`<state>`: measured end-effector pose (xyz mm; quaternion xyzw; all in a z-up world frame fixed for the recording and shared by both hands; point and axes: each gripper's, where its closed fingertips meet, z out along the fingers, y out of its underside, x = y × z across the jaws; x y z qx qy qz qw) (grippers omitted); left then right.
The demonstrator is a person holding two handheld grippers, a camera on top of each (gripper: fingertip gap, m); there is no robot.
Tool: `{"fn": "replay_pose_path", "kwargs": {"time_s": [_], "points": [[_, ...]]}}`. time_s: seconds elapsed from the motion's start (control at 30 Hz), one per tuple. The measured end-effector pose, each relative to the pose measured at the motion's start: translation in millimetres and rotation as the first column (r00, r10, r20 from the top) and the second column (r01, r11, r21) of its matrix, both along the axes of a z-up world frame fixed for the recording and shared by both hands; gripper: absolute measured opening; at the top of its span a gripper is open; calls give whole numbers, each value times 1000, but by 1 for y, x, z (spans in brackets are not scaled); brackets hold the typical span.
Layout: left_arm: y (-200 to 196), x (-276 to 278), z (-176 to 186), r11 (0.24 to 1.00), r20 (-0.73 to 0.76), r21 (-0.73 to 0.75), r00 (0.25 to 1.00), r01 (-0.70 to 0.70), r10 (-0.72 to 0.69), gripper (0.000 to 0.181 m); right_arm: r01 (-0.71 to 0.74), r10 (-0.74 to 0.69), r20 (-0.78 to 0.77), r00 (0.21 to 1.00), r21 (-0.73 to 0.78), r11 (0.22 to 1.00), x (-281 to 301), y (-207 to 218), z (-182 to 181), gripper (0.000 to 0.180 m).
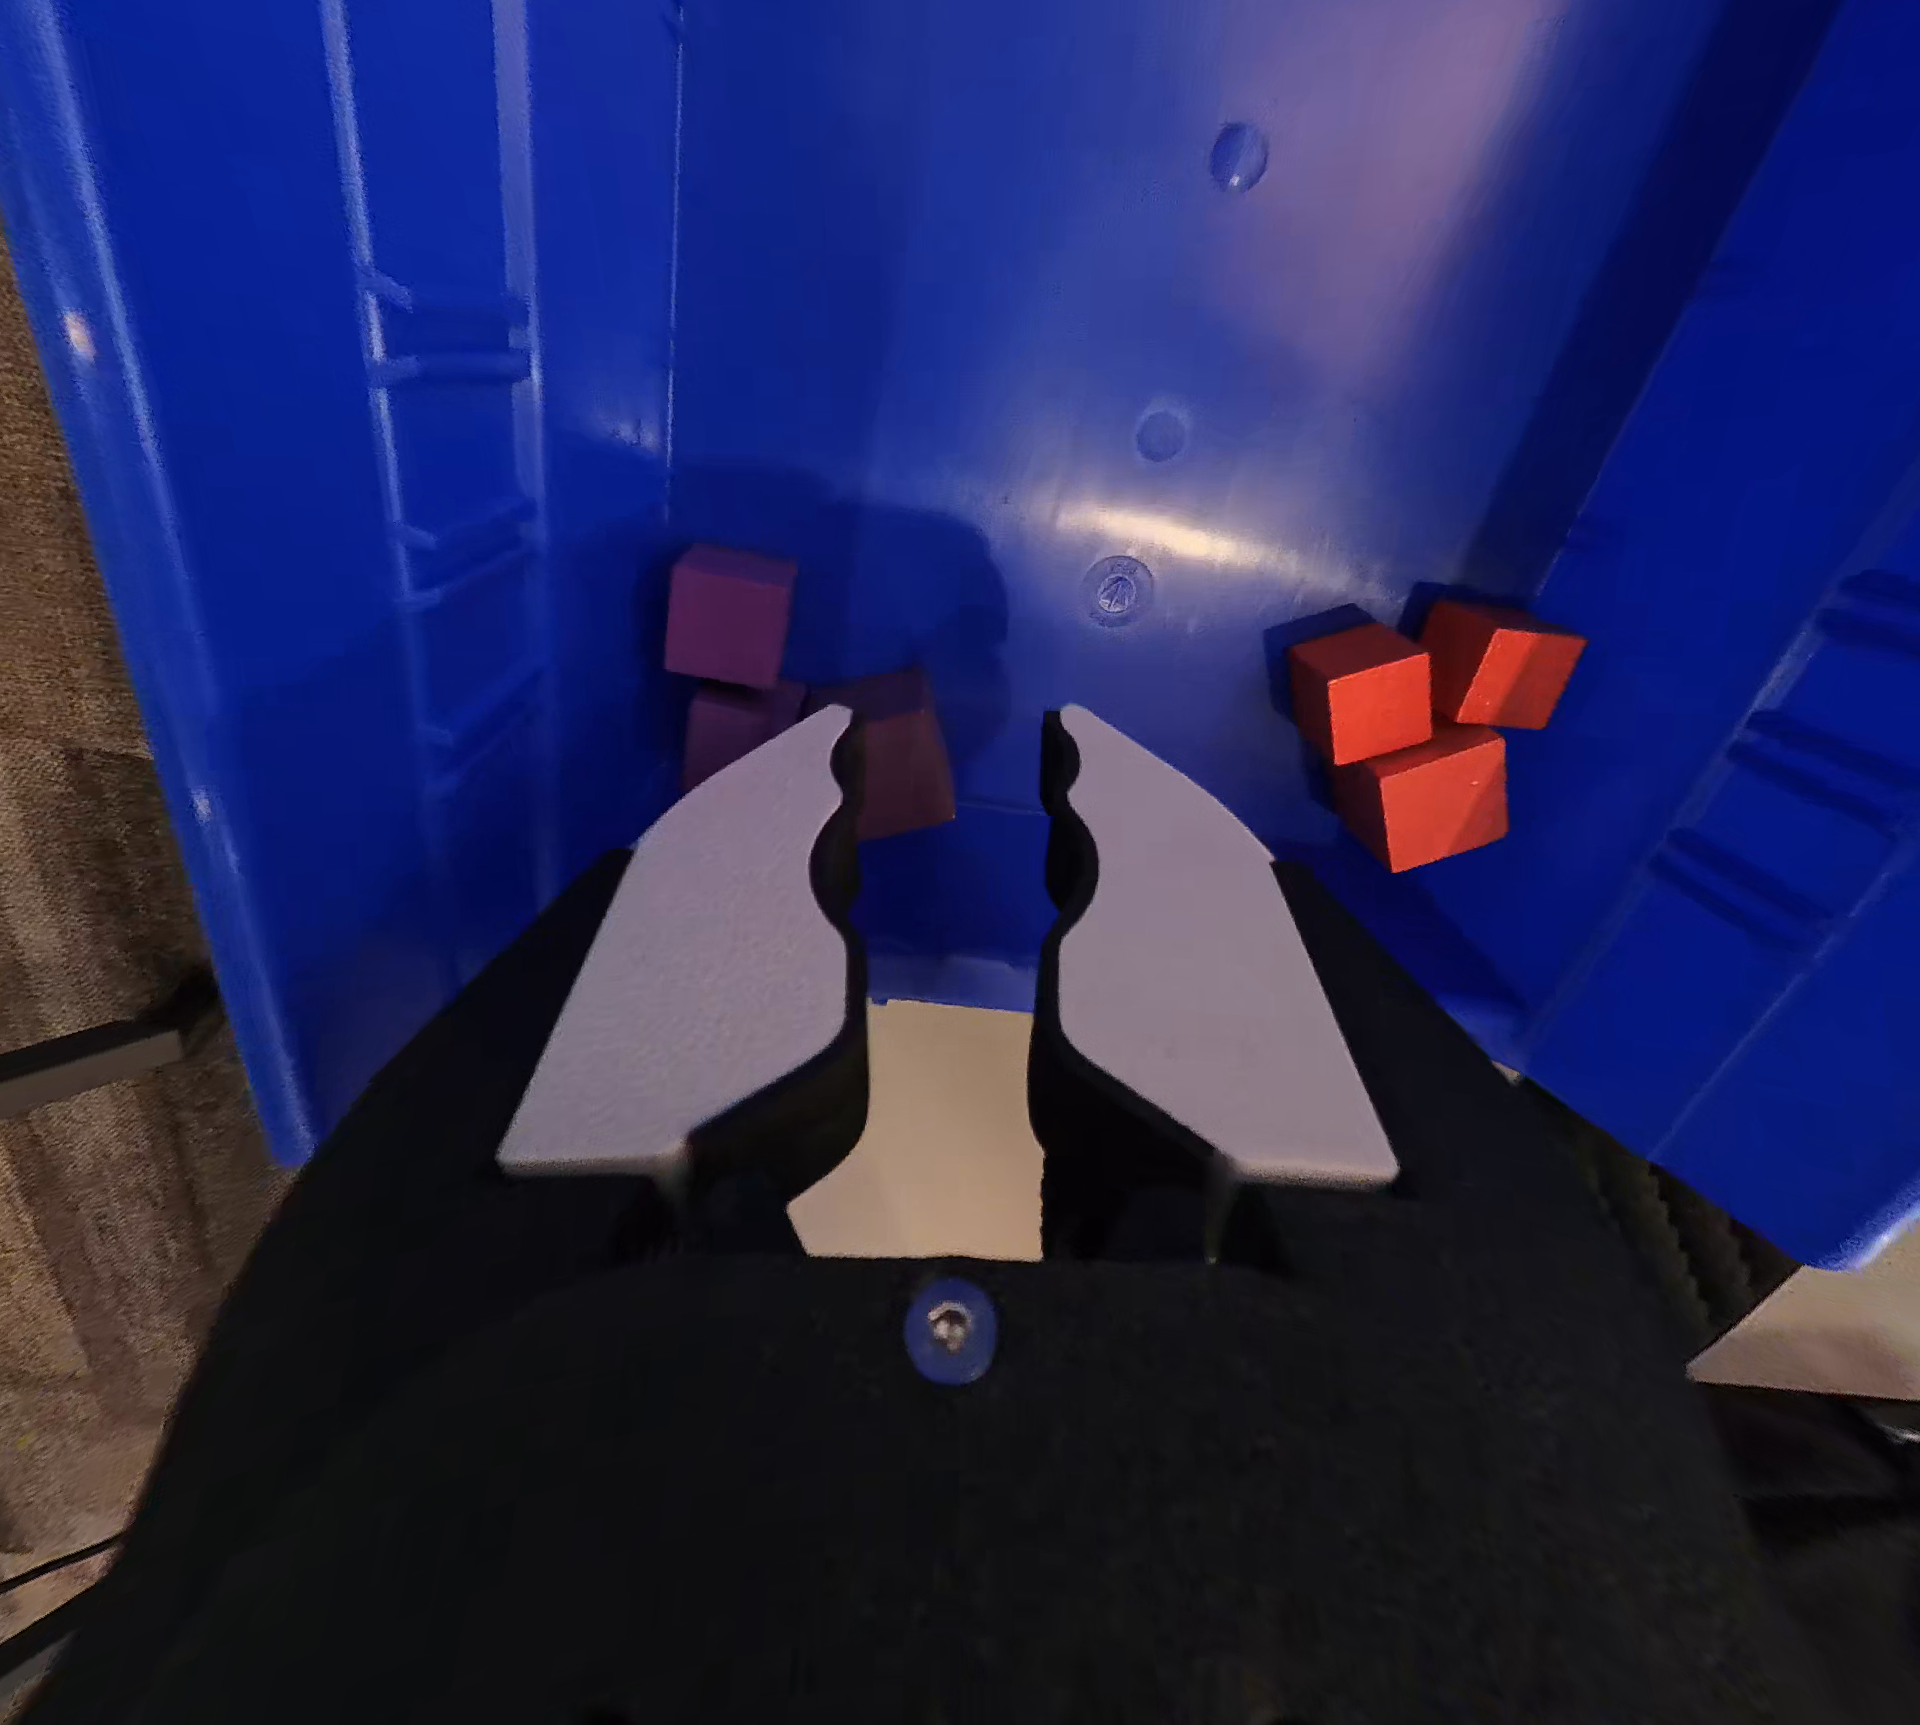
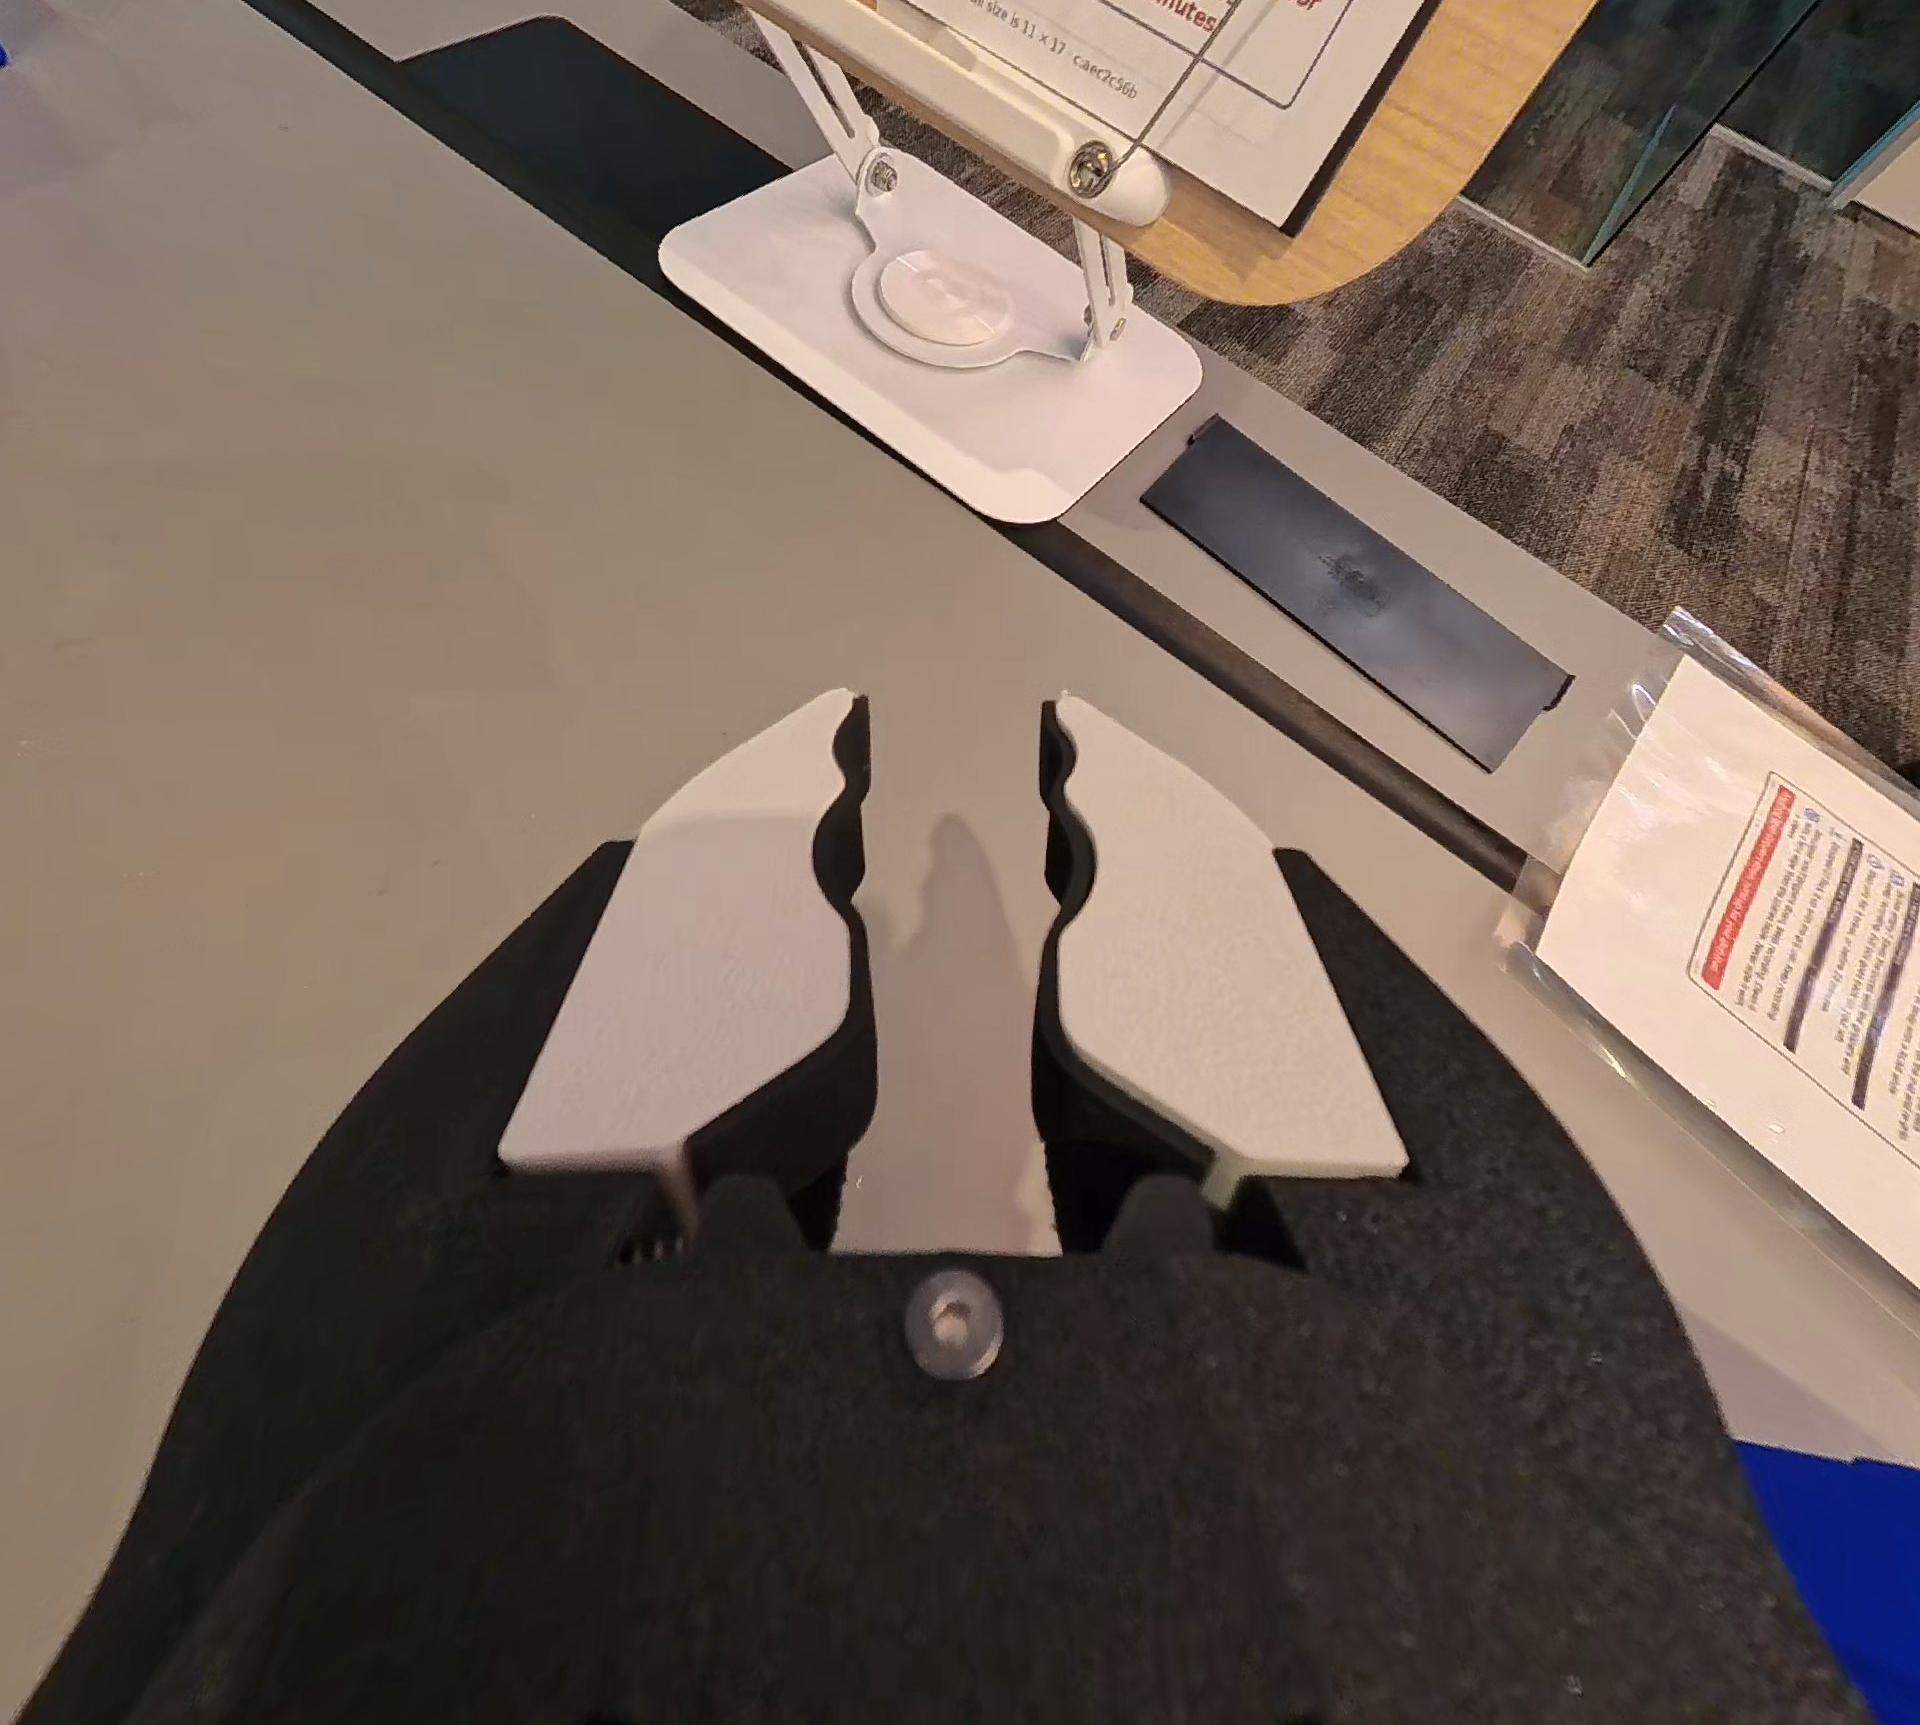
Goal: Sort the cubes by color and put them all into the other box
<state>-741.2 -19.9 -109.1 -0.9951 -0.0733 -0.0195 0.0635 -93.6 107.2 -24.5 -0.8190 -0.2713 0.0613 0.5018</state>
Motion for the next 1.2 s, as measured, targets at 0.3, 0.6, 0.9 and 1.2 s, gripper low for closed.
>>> {"fn": "replay_pose_path", "kwargs": {"time_s": [0.3, 0.6, 0.9, 1.2], "points": [[-16, -6, -6, 995, -50, -93, 998, 24, -28, 30, -10, 11, 16, 1000, -22, 1000, -2, 0, -5, 30], [-14, 1, -7, 991, -85, -121, 994, 57, -67, 32, -12, 12, 23, 1000, -19, 1000, -1, -1, -3, 30], [-7, 9, -5, 989, -111, -103, 987, 104, -115, 33, -11, 12, 20, 1000, -24, 1000, 2, -2, -3, 30], [-14, 8, -19, 982, -115, -160, 986, 99, -118, 39, -18, 20, 48, 999, -50, 999, -1, -1, -10, 30]]}}
